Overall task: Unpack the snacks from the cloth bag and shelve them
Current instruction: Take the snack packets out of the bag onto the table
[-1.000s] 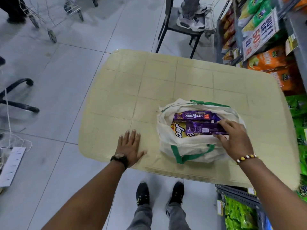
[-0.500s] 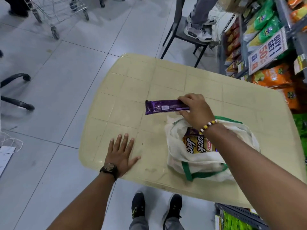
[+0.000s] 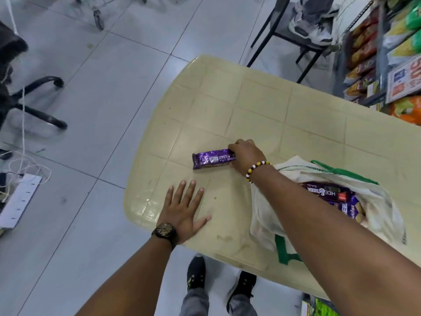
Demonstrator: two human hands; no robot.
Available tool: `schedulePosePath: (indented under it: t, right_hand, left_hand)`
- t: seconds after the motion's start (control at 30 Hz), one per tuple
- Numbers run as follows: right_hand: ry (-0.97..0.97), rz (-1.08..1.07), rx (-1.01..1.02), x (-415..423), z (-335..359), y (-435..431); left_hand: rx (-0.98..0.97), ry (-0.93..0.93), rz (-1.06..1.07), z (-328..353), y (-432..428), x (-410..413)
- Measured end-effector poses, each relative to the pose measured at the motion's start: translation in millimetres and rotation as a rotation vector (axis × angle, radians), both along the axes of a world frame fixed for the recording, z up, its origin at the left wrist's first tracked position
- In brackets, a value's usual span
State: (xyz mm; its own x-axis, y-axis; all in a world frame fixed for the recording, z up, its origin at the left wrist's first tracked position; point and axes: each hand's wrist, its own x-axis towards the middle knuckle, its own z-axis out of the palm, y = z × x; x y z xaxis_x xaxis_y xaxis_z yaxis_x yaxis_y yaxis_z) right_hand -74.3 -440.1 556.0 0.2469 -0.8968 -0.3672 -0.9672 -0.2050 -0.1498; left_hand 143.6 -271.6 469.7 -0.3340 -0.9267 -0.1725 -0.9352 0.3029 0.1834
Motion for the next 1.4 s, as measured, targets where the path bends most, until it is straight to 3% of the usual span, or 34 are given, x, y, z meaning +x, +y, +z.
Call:
schedulePosePath:
  t: [0.2,0.3,0.47,0.63,1.03,1.4]
  right_hand:
    - [-0.065,0.022,-0.029,-11.0,29.2,16.8]
    - [-0.189,-0.035,-0.053,-38.2,59.5,36.3]
    - [-0.236,-0.179,-0.119,-105.6,97.3,78.3]
    - [-0.194,-0.310,-0.119,-161.2,111.8,121.3]
    - [-0.012,-0.252,-0.126,-205.9,73.7,140.4]
    - [-0.005,-0.249,-0.395,-234.2,104.8,162.8]
  left_hand:
    - [0.065,-0.052,0.008,2.2,-0.8,0.7]
    - [0.133,-0.101,0.006,8.6,-2.0,-0.4]
    - [0.192,-0.127,-0.002,16.2,-2.3,-11.0]
    - [0.179,-0.087,-0.181,15.1,10.1,-55.7]
    - [0.091,-0.047,-0.135,3.0,12.8,-100.1]
    - [0.101,-0.071,-0.117,7.7,-2.6,-105.9]
